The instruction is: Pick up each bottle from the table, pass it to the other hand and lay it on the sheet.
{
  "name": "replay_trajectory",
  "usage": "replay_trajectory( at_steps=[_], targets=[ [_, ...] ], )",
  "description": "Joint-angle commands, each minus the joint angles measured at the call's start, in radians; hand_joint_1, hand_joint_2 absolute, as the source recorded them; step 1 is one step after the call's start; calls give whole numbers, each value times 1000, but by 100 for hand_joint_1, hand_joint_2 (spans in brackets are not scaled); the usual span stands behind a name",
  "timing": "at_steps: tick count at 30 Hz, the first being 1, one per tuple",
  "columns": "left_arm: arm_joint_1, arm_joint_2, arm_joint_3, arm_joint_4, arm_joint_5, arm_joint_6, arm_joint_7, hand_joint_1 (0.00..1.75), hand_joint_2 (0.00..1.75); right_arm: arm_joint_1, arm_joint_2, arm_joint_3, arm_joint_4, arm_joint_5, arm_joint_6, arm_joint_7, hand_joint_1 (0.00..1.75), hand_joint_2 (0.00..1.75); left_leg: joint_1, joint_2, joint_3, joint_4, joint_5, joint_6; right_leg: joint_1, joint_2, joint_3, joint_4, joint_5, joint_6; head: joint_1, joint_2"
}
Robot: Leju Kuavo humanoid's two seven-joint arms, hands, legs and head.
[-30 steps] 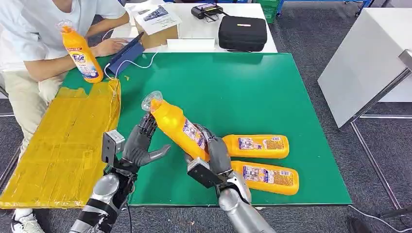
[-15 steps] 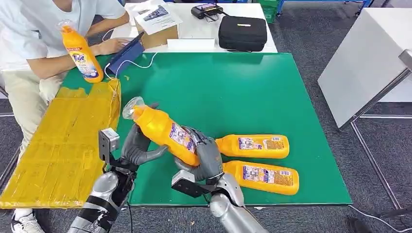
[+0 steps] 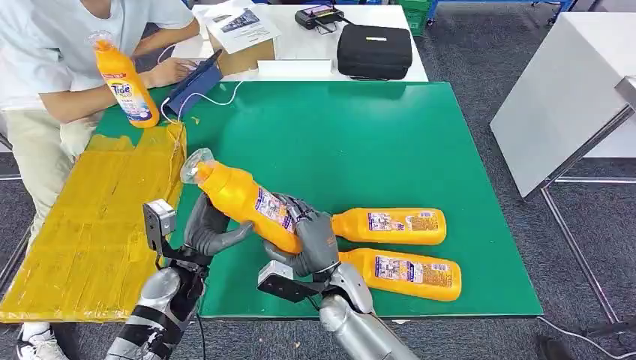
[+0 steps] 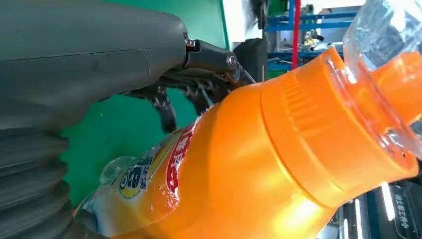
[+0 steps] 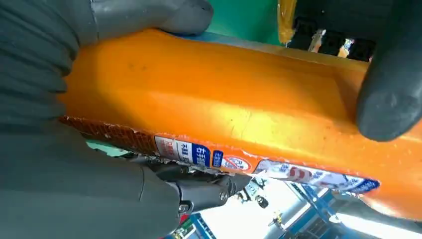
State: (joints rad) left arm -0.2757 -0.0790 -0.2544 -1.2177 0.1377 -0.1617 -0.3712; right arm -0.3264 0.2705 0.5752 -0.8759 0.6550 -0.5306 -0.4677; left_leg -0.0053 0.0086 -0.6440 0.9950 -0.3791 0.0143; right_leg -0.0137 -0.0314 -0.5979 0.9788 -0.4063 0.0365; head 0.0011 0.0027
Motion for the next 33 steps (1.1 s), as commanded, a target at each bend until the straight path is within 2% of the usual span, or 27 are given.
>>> replay_trajectory(
  at_steps=[1,4,7,8,14,15,16,17,18,22,27,28,29,30,33],
  targets=[
    [-47,-6,-6,15,7,10,7,175,175,-20,-16,85,83,12,4,-10,171,175,2,-2,3,0,-2,-1,1,0,4,-1,-2,-1,0,0],
    [-49,-7,-6,16,8,12,7,175,175,-23,-17,85,84,11,6,-9,175,175,3,-3,6,1,-4,-2,2,1,8,-1,-4,-2,0,0],
    [-51,-8,-8,19,10,12,6,175,175,-27,-17,85,86,8,9,-9,171,175,3,-3,6,1,-3,-2,2,0,8,-1,-4,-2,0,0],
    [-52,-8,-10,19,11,12,5,175,175,-29,-17,85,87,7,9,-8,175,175,2,-3,4,1,-2,-1,1,0,5,-1,-2,-1,0,0],
    [-52,-8,-14,20,12,13,5,175,175,-30,-17,84,88,5,5,-7,169,175,2,-3,4,1,-2,-1,1,0,6,-1,-3,-1,0,0],
    [-53,-7,-15,19,12,15,5,175,175,-28,-16,80,84,-1,0,-10,150,175,2,-3,5,1,-3,-1,2,0,7,-1,-3,-2,0,0],
    [-52,-7,-13,16,12,23,1,175,175,-26,-17,74,75,-14,6,-11,30,175,2,-3,6,1,-3,-2,2,0,8,-1,-3,-2,0,0],
    [-51,-7,-5,8,-5,59,-7,175,175,-16,-18,58,49,-38,8,-16,0,175,3,-3,6,1,-4,-2,2,0,8,-1,-4,-2,0,0],
    [-48,-5,0,0,-22,86,-15,175,175,-10,-21,50,32,-53,13,-20,0,175,2,-3,3,0,-2,-1,1,-1,5,-1,-2,-1,0,0],
    [-22,17,43,-91,-257,391,-58,175,175,75,-80,-18,-252,-155,71,-17,0,175,2,-3,3,2,-3,-1,2,0,5,0,-3,-1,0,0],
    [-21,23,54,-100,-256,388,-57,175,175,92,-95,-24,-307,-158,95,4,0,175,2,-2,5,2,-4,-2,2,2,7,0,-4,-2,0,0],
    [-21,23,54,-100,-256,388,-57,175,175,92,-95,-24,-307,-158,95,4,0,175,1,-2,2,0,-2,-1,1,1,3,0,-2,-1,0,0],
    [-27,20,60,-88,-302,450,-63,175,175,98,-85,-40,-314,-177,80,-17,0,175,1,-3,4,1,-3,-1,1,0,5,0,-3,-1,0,0],
    [-33,25,68,-85,-320,475,-66,175,175,104,-91,-50,-343,-199,87,-25,0,0,2,-4,5,2,-4,-2,2,0,7,0,-4,-2,1,0],
    [-68,48,113,-47,-513,670,-60,175,175,138,-115,-86,-486,-265,130,-20,0,0,2,-2,3,2,-3,-1,1,1,4,0,-3,-1,0,0]
  ],
)
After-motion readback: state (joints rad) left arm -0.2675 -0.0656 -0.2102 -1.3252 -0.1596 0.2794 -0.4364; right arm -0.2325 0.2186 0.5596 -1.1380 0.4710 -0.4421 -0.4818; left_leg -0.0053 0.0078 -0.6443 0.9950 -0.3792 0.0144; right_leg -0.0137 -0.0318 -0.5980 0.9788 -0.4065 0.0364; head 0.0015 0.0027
